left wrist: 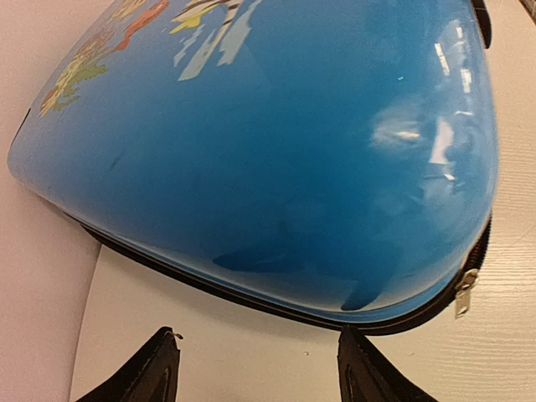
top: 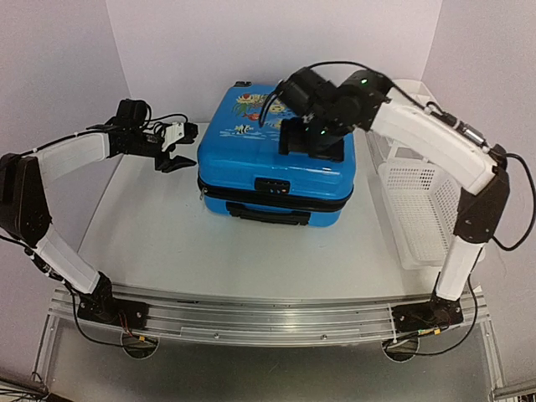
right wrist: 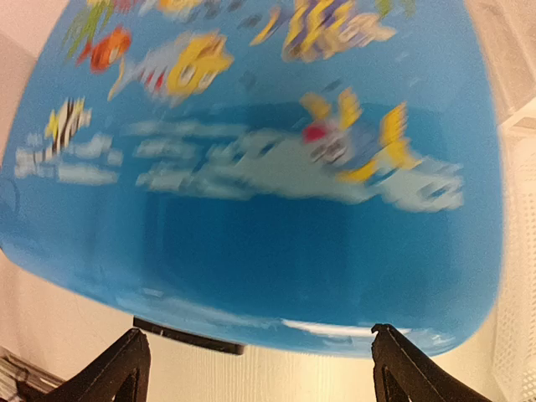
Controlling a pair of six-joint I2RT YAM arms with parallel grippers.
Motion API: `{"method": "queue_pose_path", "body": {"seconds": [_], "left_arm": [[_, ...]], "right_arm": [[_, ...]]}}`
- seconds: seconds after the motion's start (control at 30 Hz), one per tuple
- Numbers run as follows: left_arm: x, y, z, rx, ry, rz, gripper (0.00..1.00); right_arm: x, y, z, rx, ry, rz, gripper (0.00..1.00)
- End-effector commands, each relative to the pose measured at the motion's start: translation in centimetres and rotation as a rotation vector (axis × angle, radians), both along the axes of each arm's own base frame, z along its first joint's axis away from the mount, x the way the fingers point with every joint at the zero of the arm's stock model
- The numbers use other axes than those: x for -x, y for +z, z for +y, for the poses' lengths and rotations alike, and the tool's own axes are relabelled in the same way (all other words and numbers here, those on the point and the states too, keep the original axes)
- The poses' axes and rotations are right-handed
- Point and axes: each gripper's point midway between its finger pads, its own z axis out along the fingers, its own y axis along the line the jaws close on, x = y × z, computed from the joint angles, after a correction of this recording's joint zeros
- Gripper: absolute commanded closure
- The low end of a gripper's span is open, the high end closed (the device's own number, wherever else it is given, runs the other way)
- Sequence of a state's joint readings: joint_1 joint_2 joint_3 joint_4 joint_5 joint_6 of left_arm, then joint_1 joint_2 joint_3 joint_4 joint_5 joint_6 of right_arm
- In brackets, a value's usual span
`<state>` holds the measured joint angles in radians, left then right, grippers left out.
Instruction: Open, take out, and arrange the luggage
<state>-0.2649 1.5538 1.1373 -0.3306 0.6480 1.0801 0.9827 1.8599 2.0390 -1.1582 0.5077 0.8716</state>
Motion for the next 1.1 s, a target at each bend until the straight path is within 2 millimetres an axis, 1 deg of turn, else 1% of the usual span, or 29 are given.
{"method": "queue_pose_path", "body": {"seconds": [0.0,0.03,0.07,0.13,0.2,0.23,0.37,0.43,0.47,0.5,0.57,0.6,0.67,0.7,0.77,0.83,0.9,1.0,1.07], "left_arm": [[-3.2,1.6,0.0,-0.026,-0.003,-0.109,0.36],[-3.6,1.6,-0.1,-0.029,-0.009,-0.112,0.36],[-4.0,1.5,-0.2,-0.031,-0.013,-0.110,0.36],[-4.9,1.0,-0.3,-0.037,-0.009,-0.103,0.37],[-5.9,1.2,-0.3,-0.044,-0.003,-0.116,0.37],[-6.4,1.2,-0.2,-0.049,-0.001,-0.123,0.37],[-8.5,0.8,0.1,-0.065,0.013,-0.126,0.38],[-9.6,0.2,0.4,-0.083,0.016,-0.130,0.38],[-9.9,-0.2,0.4,-0.098,0.003,-0.142,0.38],[-10.1,-0.8,0.4,-0.118,-0.017,-0.156,0.38],[-10.1,-1.7,0.3,-0.136,-0.047,-0.169,0.38],[-10.1,-2.0,0.0,-0.132,-0.057,-0.166,0.38],[-10.0,-2.7,-0.5,-0.126,-0.072,-0.148,0.38],[-9.9,-2.9,-0.7,-0.125,-0.082,-0.146,0.38],[-9.5,-3.5,-1.2,-0.131,-0.111,-0.148,0.38],[-8.6,-4.0,-2.1,-0.135,-0.143,-0.145,0.38],[-7.4,-4.3,-3.1,-0.132,-0.177,-0.127,0.39],[-5.4,-4.0,-4.3,-0.114,-0.231,-0.100,0.39],[-3.9,-3.6,-5.1,-0.098,-0.265,-0.088,0.39]], "right_arm": [[-2.8,4.9,-6.0,-0.043,-0.029,-0.075,0.14],[-3.9,5.2,-7.5,-0.041,-0.062,-0.080,0.14],[-5.2,5.0,-9.0,-0.041,-0.104,-0.073,0.14],[-7.7,3.9,-11.9,-0.042,-0.178,-0.038,0.16],[-10.6,2.7,-15.3,-0.003,-0.268,-0.028,0.18],[-11.9,2.6,-16.5,0.007,-0.301,-0.038,0.20],[-16.6,2.2,-18.7,0.091,-0.346,-0.086,0.30],[-18.7,1.2,-19.1,0.130,-0.341,-0.089,0.38],[-19.6,0.2,-19.2,0.148,-0.337,-0.076,0.40],[-20.2,-0.3,-19.2,0.153,-0.336,-0.074,0.41],[-21.3,-2.3,-19.4,0.174,-0.337,-0.048,0.42],[-21.7,-3.3,-19.6,0.184,-0.346,-0.034,0.42],[-22.4,-4.6,-19.9,0.184,-0.356,-0.018,0.42],[-22.9,-5.5,-19.7,0.174,-0.344,-0.008,0.42],[-24.0,-6.9,-18.2,0.129,-0.275,0.006,0.43],[-25.0,-8.5,-15.4,0.045,-0.165,0.029,0.44],[-25.6,-9.8,-13.0,-0.036,-0.084,0.060,0.44],[-25.8,-10.6,-10.2,-0.148,0.009,0.089,0.44],[-25.4,-10.9,-8.4,-0.216,0.061,0.108,0.45]]}}
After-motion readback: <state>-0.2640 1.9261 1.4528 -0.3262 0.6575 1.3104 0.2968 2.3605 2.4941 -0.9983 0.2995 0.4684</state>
